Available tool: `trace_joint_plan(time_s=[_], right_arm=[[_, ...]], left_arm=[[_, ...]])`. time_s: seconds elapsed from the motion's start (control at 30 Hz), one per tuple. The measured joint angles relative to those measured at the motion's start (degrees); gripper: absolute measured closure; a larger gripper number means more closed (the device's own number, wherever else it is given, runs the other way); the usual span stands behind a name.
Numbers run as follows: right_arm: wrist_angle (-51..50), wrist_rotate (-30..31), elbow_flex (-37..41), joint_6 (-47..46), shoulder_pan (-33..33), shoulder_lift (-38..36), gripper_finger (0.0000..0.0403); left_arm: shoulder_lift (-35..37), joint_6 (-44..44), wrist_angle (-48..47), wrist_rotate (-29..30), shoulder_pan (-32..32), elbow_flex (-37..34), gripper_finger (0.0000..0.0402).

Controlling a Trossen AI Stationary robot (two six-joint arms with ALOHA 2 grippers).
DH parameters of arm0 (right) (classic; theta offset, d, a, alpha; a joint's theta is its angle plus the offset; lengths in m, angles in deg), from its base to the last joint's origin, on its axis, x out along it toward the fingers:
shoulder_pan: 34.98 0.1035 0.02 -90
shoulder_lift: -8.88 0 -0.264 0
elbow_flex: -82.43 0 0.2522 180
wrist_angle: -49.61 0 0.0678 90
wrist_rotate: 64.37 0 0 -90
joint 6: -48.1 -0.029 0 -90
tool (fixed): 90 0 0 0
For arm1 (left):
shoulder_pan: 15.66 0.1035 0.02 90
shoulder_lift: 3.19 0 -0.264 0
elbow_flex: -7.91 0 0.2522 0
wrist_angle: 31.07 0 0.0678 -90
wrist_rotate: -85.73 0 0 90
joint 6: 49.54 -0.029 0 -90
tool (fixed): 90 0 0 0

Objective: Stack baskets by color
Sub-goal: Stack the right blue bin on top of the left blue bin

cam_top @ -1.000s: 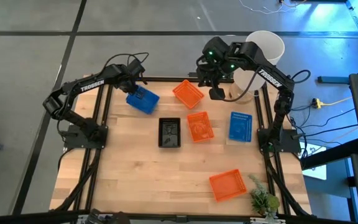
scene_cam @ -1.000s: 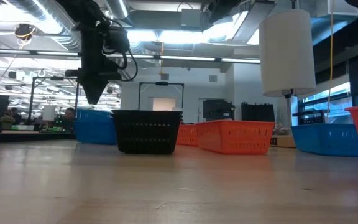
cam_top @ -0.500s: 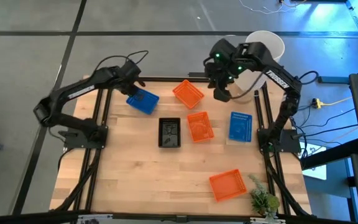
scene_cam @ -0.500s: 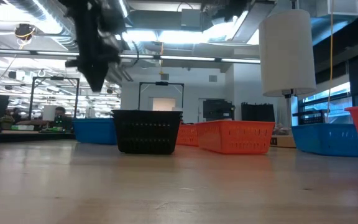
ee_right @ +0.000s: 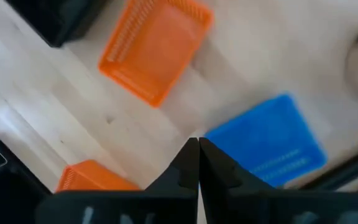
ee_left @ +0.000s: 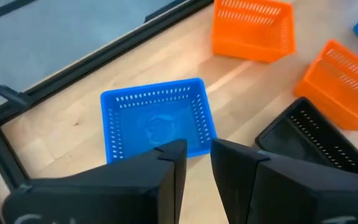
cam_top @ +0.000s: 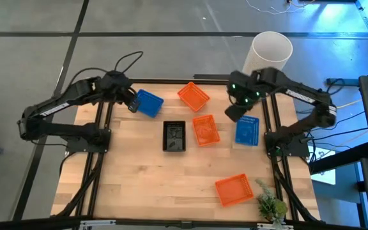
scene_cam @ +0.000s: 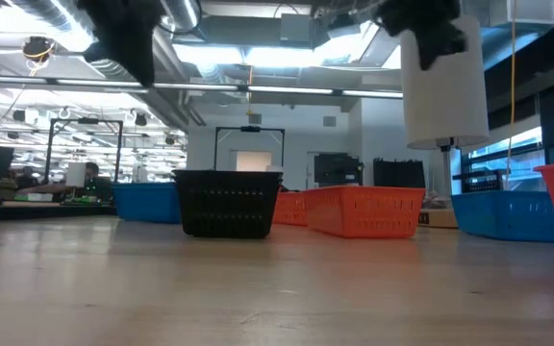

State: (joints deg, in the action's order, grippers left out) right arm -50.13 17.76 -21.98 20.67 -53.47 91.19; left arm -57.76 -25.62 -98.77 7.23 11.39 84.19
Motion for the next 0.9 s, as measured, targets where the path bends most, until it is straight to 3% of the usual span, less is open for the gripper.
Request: trace_joint_plan(time_s=[0.13, 0.3, 0.47, 0.6, 0.9], right_arm=[[3.2, -1.9, 10.1, -9.3, 3.4, -4.1, 0.0402], [6.7, -3.8, 18.7, -8.2, 4.9, -4.6, 0.0393], [10.2, -4.2, 24.6, -8.6, 4.9, -4.2, 0.0354], [14.0, -4.0, 28.9, -17.4, 4.8, -4.1, 0.0325], [26.6, -3.8, 38.1, -23.3, 3.1, -4.0, 0.0300]], left_arm=[[1.4, 0.1, 0.2, 1.0, -1.0, 0.0, 0.0337], [1.8, 0.1, 0.4, 1.0, -2.0, 0.0, 0.0337], [1.7, 0.0, 0.7, 1.1, -2.8, 0.0, 0.0337], [1.7, 0.0, 0.7, 1.0, -2.9, 0.0, 0.0337], [1.7, 0.1, 0.7, 1.0, -2.9, 0.0, 0.0337]])
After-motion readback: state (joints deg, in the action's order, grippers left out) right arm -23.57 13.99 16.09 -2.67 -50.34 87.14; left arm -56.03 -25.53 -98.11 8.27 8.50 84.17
